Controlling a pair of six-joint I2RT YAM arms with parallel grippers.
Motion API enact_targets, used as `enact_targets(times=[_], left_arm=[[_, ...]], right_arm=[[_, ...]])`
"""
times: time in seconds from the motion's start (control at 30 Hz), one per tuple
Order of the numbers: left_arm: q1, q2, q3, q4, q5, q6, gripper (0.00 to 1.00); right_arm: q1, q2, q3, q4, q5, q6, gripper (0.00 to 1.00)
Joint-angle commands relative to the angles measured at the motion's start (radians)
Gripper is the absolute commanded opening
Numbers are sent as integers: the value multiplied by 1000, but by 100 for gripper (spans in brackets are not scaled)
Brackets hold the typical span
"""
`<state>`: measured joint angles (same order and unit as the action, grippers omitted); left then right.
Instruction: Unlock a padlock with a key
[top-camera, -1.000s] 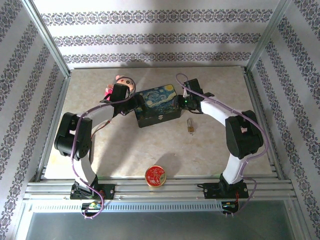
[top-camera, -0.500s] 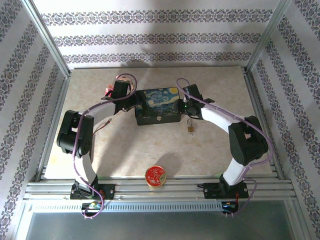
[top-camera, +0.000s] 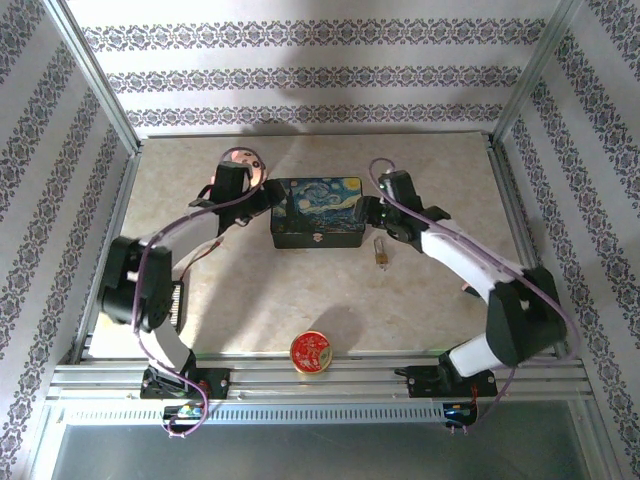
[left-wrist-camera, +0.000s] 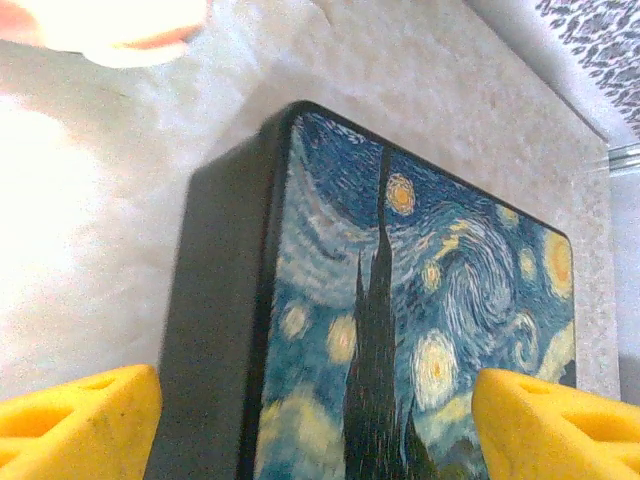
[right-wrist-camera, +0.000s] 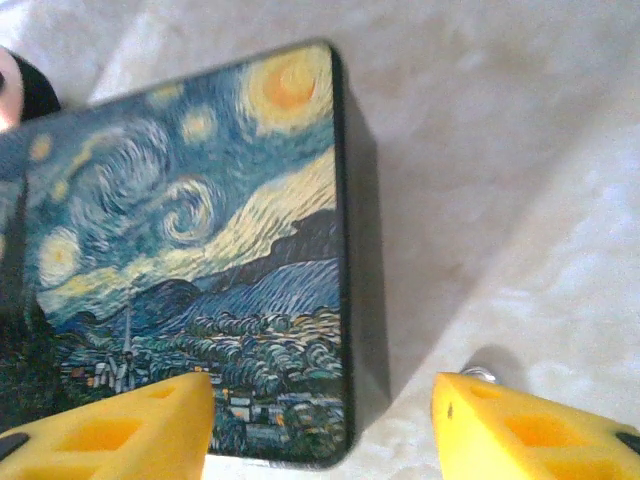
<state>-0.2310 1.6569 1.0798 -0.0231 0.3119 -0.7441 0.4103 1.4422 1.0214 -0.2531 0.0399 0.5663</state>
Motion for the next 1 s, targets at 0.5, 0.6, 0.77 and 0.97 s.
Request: enact_targets(times=[0.5, 0.6, 0.77, 0.97], left_arm=[[56, -734, -682, 400, -583, 410, 99], [56, -743, -756, 507, -612, 487, 99], [68, -719, -850, 714, -618, 627, 99], [126, -619, -872, 835, -509, 713, 99]], right_arm=[[-118, -569, -433, 196, 252, -261, 98], [-153, -589, -484, 261, 219, -268, 98], [-176, -618, -601, 458, 222, -274, 98], [-178, -576, -720, 657, 252, -396, 98]])
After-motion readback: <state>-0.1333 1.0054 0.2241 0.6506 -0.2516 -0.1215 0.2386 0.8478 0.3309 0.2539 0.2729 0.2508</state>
